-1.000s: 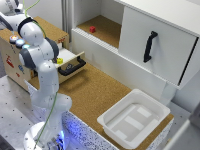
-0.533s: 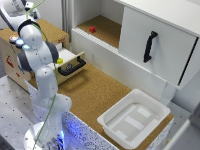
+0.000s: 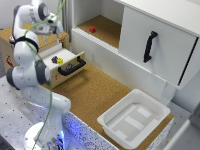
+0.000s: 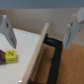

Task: Go close the drawer

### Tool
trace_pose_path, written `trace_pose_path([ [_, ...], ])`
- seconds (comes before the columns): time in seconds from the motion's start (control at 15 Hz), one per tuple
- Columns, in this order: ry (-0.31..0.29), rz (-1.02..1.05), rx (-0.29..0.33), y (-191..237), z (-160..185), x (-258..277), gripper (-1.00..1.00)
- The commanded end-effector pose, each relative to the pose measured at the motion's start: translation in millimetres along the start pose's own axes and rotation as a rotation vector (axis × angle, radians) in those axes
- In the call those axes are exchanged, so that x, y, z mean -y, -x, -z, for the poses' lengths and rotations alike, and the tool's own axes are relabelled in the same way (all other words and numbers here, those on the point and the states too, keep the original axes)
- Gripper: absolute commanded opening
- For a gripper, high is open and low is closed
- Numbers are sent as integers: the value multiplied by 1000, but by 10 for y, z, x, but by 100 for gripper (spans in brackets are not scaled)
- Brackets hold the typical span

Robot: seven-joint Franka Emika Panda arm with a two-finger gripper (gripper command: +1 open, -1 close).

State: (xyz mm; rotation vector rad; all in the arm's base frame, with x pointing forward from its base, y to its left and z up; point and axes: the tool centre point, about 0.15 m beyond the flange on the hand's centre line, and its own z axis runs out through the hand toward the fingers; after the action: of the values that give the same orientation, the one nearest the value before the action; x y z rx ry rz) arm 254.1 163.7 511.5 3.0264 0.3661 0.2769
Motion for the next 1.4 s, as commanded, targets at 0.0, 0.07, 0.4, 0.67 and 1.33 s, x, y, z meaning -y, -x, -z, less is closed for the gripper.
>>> trace_pose_path([
  [0.0, -161, -161, -88, 161, -773, -668, 100],
  [0.07, -182, -202, -71, 127, -973, -729, 100],
  [0.4, -167, -257, -41, -76, -1439, -832, -100],
  [0.67, -147, -253, -13, -217, -1657, -1039, -100],
  [1.33, -213, -196, 37, -468, -2178, -910, -100],
])
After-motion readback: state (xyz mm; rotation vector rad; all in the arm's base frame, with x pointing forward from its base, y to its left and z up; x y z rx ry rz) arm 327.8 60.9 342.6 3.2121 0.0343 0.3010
